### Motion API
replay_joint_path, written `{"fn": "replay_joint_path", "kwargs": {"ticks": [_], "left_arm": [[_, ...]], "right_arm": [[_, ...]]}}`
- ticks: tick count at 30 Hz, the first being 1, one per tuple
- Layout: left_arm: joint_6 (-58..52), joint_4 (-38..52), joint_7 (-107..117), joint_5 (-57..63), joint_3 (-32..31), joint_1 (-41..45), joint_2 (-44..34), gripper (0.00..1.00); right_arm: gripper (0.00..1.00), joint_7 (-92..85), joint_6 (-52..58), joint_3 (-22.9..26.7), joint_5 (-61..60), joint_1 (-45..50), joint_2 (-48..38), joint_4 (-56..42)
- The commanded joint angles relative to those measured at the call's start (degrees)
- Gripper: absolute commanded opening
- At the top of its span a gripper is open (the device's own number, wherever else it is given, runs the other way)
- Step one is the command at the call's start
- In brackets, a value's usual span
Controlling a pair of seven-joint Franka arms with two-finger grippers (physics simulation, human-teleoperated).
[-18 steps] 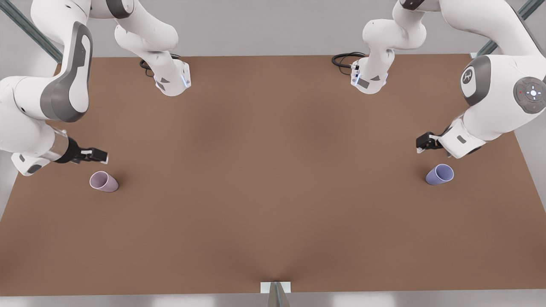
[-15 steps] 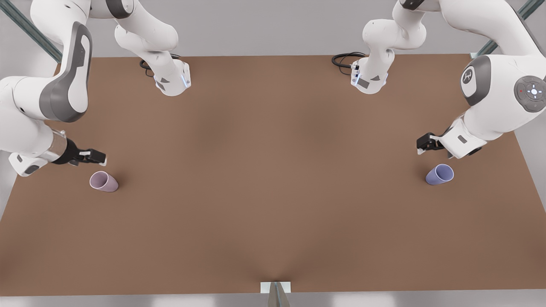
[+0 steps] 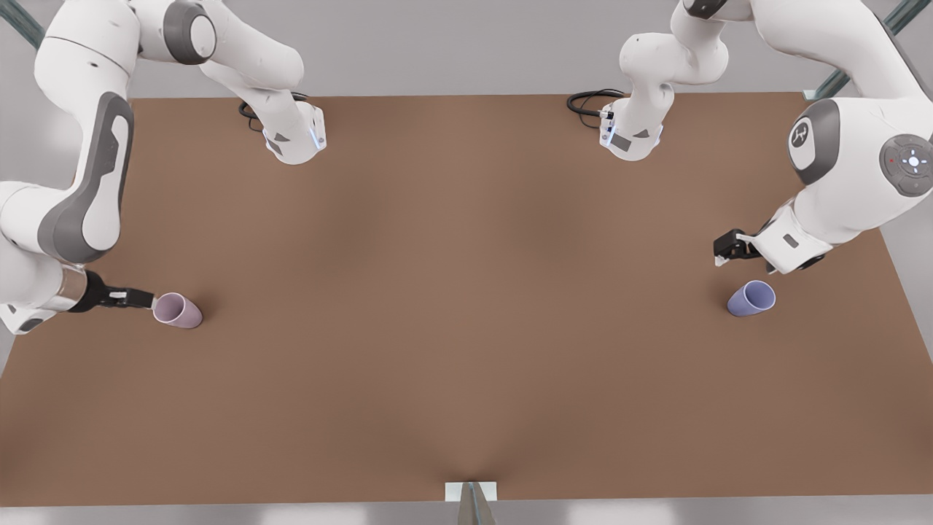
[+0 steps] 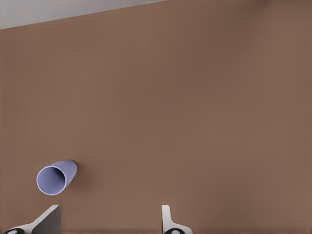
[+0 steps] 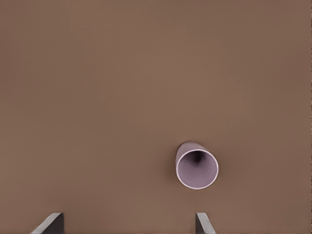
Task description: Stack the cups, with the pink cup at the bottom and the purple cup at the top
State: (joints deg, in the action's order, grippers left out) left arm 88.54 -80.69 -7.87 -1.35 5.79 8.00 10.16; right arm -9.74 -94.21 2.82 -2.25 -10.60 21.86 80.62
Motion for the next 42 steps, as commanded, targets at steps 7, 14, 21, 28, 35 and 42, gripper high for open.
{"fn": "replay_joint_path", "kwargs": {"ticks": [7,14,21,28,35,42], "left_arm": [[-2.1,-0.3,-0.9,0.0,0.0,0.0,0.1,1.00],[-3.0,-0.4,-0.8,0.0,0.0,0.0,0.2,1.00],[-3.1,-0.5,-0.9,0.0,0.0,0.0,0.5,1.00],[-3.5,-0.4,-1.0,0.0,0.0,0.0,0.5,1.00],[-3.5,-0.4,-0.8,0.0,0.0,0.0,0.5,1.00],[-3.6,-0.4,-1.0,0.0,-0.1,0.0,0.5,1.00]], "right_arm": [[1.00,-9.8,-9.0,-0.2,0.2,0.0,0.9,7.9],[1.00,-11.9,-12.9,-0.2,0.2,-3.9,4.9,8.1],[1.00,-15.6,-15.5,-0.4,0.0,-7.0,5.0,12.9],[1.00,-20.1,-25.7,-0.4,0.0,-10.0,4.1,20.4],[1.00,-21.3,-32.8,-0.5,0.0,-11.1,8.5,19.6],[1.00,-21.4,-33.4,-0.7,0.0,-10.9,10.2,20.2]]}}
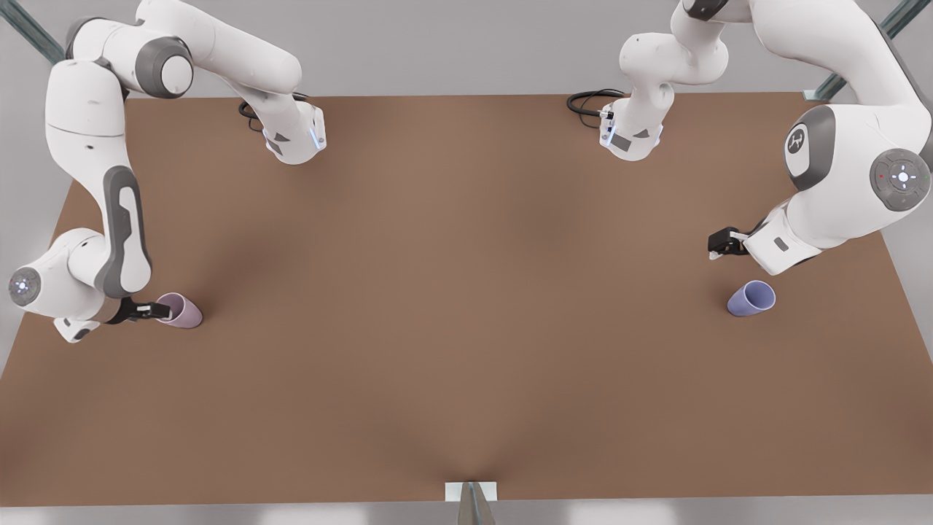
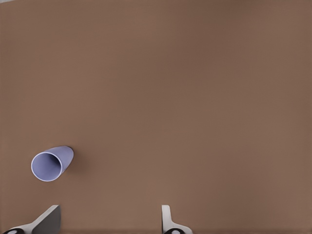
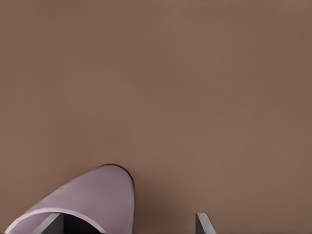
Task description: Stack the cups, with the pink cup at the bottom and the purple cup at the top
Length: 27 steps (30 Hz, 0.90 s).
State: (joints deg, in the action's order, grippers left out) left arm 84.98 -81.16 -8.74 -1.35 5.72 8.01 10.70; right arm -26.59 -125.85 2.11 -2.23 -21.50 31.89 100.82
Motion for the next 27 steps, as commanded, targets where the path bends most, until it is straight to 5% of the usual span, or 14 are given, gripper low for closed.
{"fn": "replay_joint_path", "kwargs": {"ticks": [1,2,3,6,17,22,27], "left_arm": [[-0.1,0.0,-0.1,0.0,0.0,0.0,-0.1,1.00],[-0.4,0.0,-0.1,0.0,0.0,0.0,-0.1,1.00],[-0.4,0.0,-0.1,0.0,0.0,0.0,-0.1,1.00],[-0.4,0.0,-0.1,0.0,0.0,0.0,-0.1,1.00],[-0.4,0.0,0.0,0.0,0.0,0.0,0.0,1.00],[-0.6,0.0,-0.1,0.5,0.1,-0.1,0.0,1.00],[-0.5,0.0,-0.3,0.6,0.2,-0.1,0.0,1.00]], "right_arm": [[0.76,-4.6,-1.8,0.0,-0.1,0.0,0.4,0.0],[0.47,-5.0,-1.8,0.0,0.0,0.0,0.7,-0.4],[0.32,-5.0,-1.8,0.0,-0.1,0.0,0.8,-0.5],[0.21,-5.0,-1.8,0.0,-0.1,0.0,0.9,-0.5],[0.21,-6.1,1.0,-2.5,-0.1,-0.1,-1.6,-0.5],[0.21,3.0,2.7,-12.2,-0.1,0.0,-5.8,-1.5],[0.21,31.2,3.8,-24.4,0.4,1.4,-6.7,-3.1]]}}
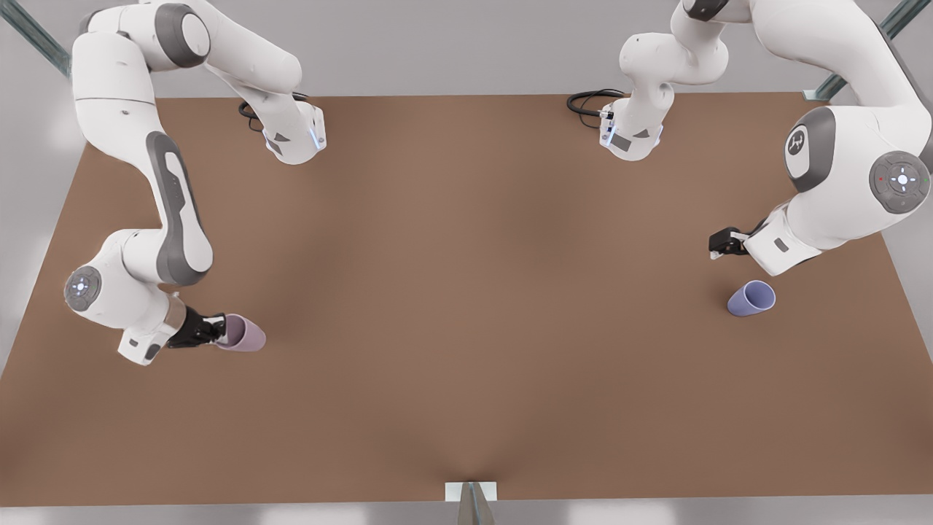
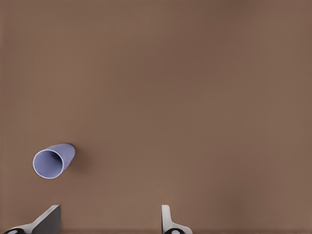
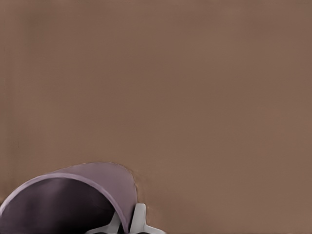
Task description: Stack the cups, with the pink cup at the bottom and the purple cup at the top
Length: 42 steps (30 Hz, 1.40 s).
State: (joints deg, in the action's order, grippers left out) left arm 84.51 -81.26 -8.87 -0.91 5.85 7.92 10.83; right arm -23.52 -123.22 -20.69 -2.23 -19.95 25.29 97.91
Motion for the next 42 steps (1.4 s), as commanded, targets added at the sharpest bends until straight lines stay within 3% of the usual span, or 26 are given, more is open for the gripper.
{"fn": "replay_joint_path", "kwargs": {"ticks": [1,3,7,9,10,13,17,22,27,32,34,35,42], "left_arm": [[0.0,0.0,-0.3,0.1,0.0,-0.1,-0.1,1.00],[-0.1,0.0,-0.4,0.1,0.9,-0.1,-0.2,1.00],[0.2,0.1,-0.6,0.1,1.3,-0.1,0.0,1.00],[0.7,0.1,-0.6,0.9,2.1,-0.1,0.2,1.00],[0.7,0.1,-0.6,1.0,2.1,-0.1,0.5,1.00],[1.8,-0.1,-0.4,4.7,2.9,-0.1,1.0,1.00],[15.7,-7.8,-7.2,0.6,3.1,-8.7,3.1,1.00],[27.6,-13.7,-10.6,-0.8,3.2,-14.3,6.7,1.00],[33.0,-18.2,-10.6,-0.8,3.2,-17.7,8.8,1.00],[37.2,-20.8,-10.6,-0.8,3.3,-20.3,10.9,1.00],[38.9,-23.1,-10.6,-0.4,3.3,-21.0,10.9,1.00],[39.6,-24.2,-10.8,-0.2,3.3,-22.0,10.9,1.00],[43.4,-26.1,-14.8,-0.2,3.3,-24.2,14.7,1.00]], "right_arm": [[0.21,34.2,1.2,-1.6,0.6,2.9,0.1,-1.3],[0.21,53.2,3.8,-1.5,6.6,11.9,1.6,-7.4],[0.21,80.6,20.0,-1.0,10.9,29.0,16.6,-36.8],[0.21,90.4,22.6,4.0,11.1,40.1,25.1,-50.7],[0.21,94.8,21.5,3.6,10.7,41.7,28.7,-55.9],[0.21,94.7,15.4,2.1,10.6,45.2,32.0,-59.1],[0.21,94.4,8.3,2.0,10.6,47.8,37.6,-59.2],[0.21,94.2,6.2,1.1,10.6,48.0,41.6,-59.0],[0.21,94.2,7.9,4.4,11.2,49.7,41.9,-57.8],[0.21,94.1,7.7,4.6,11.2,49.8,43.5,-57.8],[0.33,94.1,7.7,5.1,11.2,50.2,43.6,-57.4],[1.00,94.1,8.2,5.0,11.2,50.2,43.6,-57.3],[1.00,94.0,7.6,4.8,11.2,50.2,43.3,-57.4]]}}
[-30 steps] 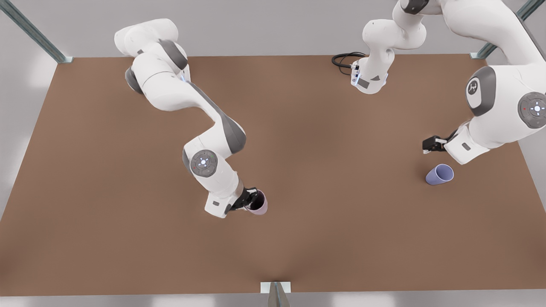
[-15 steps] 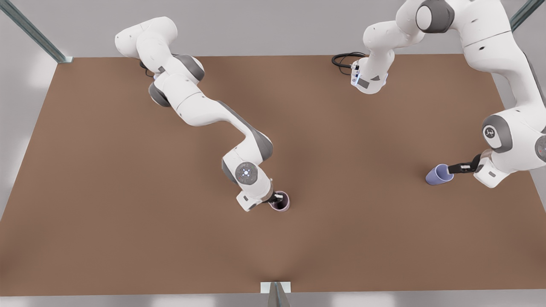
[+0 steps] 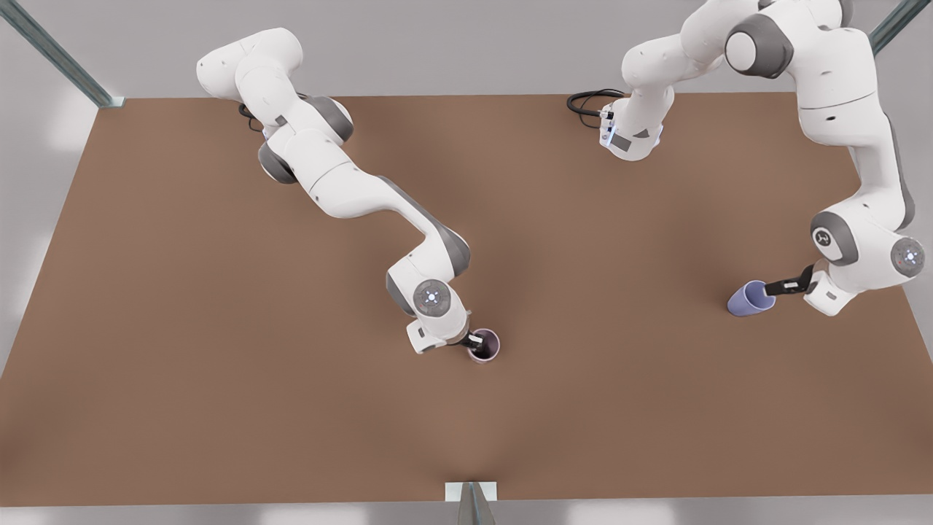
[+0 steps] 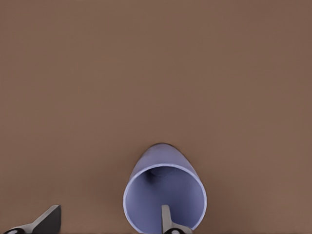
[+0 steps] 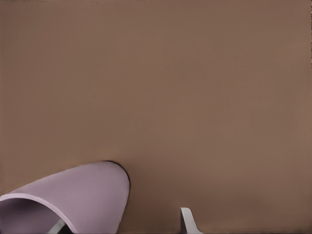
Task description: Stack the cups, with the pink cup at the bottom and the purple cup at the top
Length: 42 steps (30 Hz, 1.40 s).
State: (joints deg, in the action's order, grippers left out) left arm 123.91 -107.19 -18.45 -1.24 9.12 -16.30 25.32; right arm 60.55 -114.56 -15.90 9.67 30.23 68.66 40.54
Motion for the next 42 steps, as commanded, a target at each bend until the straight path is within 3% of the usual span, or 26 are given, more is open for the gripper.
{"fn": "replay_joint_path", "kwargs": {"ticks": [1,6,8,9,10,11,13,15,16,20,21,22,23,25,27,31,33,34,37,38,41,42], "left_arm": [[3.9,-0.2,-5.2,0.1,0.0,-0.4,0.6,1.00],[4.0,-0.3,-5.2,0.1,-0.1,-0.7,3.3,1.00],[4.0,-0.3,-5.2,0.1,-0.1,-0.7,3.4,1.00],[3.3,-0.3,-4.5,0.1,-0.1,-0.7,3.4,0.67],[1.7,-0.3,-4.5,0.1,-0.2,-0.7,3.2,0.43],[0.2,-0.3,-4.5,-0.5,-0.2,-0.7,3.0,0.33],[-0.2,-0.3,-4.2,-0.9,-0.6,-0.7,2.9,0.27],[-1.7,-0.3,-4.3,-2.6,-0.7,-0.7,3.0,0.25],[-1.7,-0.3,-4.3,-2.6,-0.8,-0.7,3.1,0.25],[-1.9,-0.3,-4.5,-2.6,-0.8,-0.7,3.2,0.21],[-1.9,-0.3,-4.4,-2.6,-0.8,-0.7,3.1,0.21],[-2.2,-0.1,-4.3,-2.5,-1.8,-0.7,2.7,0.21],[-2.2,0.1,-4.2,-2.5,-2.1,-0.7,2.4,0.21],[-2.1,0.5,-3.5,-2.4,-4.4,0.0,0.6,0.21],[-2.2,0.6,-1.2,-2.4,-4.6,2.7,-1.6,0.21],[-14.3,8.5,35.5,-2.5,-4.7,23.0,-6.0,0.21],[-23.1,20.0,51.5,-1.9,-4.7,32.6,-2.1,0.21],[-24.8,22.3,55.8,-1.7,-4.7,35.0,-1.3,0.21],[-26.0,27.5,59.7,-2.3,-4.7,44.6,0.9,0.21],[-25.9,31.7,62.9,-2.5,-4.8,48.0,3.6,0.21],[-24.4,42.9,68.6,-3.4,-4.8,51.7,11.7,0.21],[-22.4,45.8,70.4,-4.6,-4.7,51.8,13.9,0.21]], "right_arm": [[1.00,9.9,-1.0,0.0,-0.7,0.0,-0.2,0.0],[1.00,9.8,-0.5,-0.4,-1.1,0.0,-1.4,0.0],[1.00,9.8,4.1,-2.6,-1.6,-0.8,-6.3,0.0],[1.00,9.8,7.8,-2.8,-1.7,-3.2,-10.6,0.1],[1.00,8.9,12.0,-3.3,-1.5,-5.7,-14.5,0.2],[1.00,-0.8,22.0,-3.1,-1.3,-9.9,-20.1,1.1],[1.00,-15.7,28.3,-2.8,-1.0,-24.0,-34.3,13.9],[1.00,-31.4,26.1,-3.1,-2.4,-35.8,-52.6,37.7],[1.00,-40.3,26.2,-2.9,-7.6,-42.3,-56.3,42.2],[1.00,-51.3,26.8,-2.2,-6.8,-48.5,-53.3,39.7],[1.00,-55.7,26.5,1.2,-6.5,-44.7,-54.8,40.6],[1.00,-58.6,26.1,11.4,-6.7,-35.1,-56.0,41.5],[1.00,-63.6,26.8,15.6,-6.9,-32.5,-56.1,41.6],[1.00,-85.5,26.1,16.6,-6.9,-33.2,-55.5,41.0],[1.00,-92.3,24.9,16.3,-6.9,-32.8,-55.2,40.8],[1.00,-102.4,21.7,16.3,-8.6,-33.0,-54.7,41.1],[1.00,-130.1,16.3,16.3,-8.2,-32.5,-53.0,40.9],[1.00,-133.9,16.3,16.3,-8.2,-32.4,-52.9,41.0],[1.00,-133.7,16.4,16.3,-8.2,-32.5,-52.8,40.9],[1.00,-126.3,16.7,16.3,-8.5,-32.4,-53.2,40.7],[1.00,-61.8,25.6,16.6,-8.5,-33.3,-53.5,39.6],[1.00,-57.7,26.1,16.3,-8.5,-33.2,-54.1,39.6]]}}
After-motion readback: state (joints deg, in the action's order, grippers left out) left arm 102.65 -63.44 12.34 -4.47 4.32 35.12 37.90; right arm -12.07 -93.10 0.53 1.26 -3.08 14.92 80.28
